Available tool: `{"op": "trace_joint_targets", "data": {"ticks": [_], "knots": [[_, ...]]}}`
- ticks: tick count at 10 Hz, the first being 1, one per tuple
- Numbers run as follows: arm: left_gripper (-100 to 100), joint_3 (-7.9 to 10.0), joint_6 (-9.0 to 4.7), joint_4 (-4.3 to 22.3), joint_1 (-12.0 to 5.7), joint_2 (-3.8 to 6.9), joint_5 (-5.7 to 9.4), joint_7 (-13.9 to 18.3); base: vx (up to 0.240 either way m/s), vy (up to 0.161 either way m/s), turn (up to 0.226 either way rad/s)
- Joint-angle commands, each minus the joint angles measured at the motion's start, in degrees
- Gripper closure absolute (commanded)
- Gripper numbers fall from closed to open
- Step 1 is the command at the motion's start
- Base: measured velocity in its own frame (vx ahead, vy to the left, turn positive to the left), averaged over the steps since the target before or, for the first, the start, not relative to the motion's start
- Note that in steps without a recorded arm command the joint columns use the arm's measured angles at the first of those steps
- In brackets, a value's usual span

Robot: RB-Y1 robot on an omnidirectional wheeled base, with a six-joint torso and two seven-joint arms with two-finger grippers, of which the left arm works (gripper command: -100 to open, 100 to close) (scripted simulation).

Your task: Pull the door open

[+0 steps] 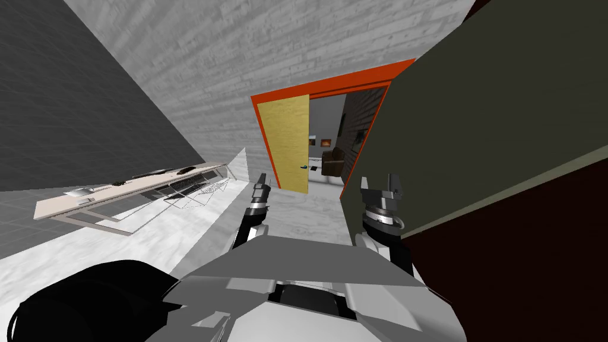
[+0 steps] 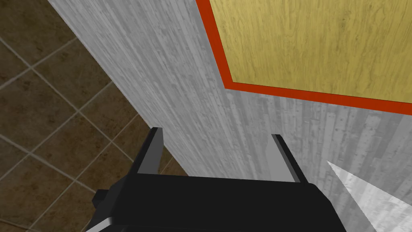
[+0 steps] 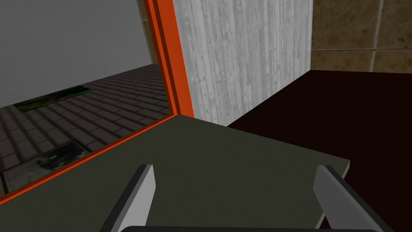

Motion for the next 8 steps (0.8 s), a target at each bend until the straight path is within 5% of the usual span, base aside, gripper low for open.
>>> {"op": "trace_joint_targets", "data": {"ticks": [1,8], "knots": [[-100,0.07,-0.43,1.59,-0.61,0.4,0.21,0.19,0.03,-0.005,-0.031],[-100,0.42,-2.56,9.44,-3.61,2.0,1.24,1.14,0.084,-0.006,-0.036]]}}
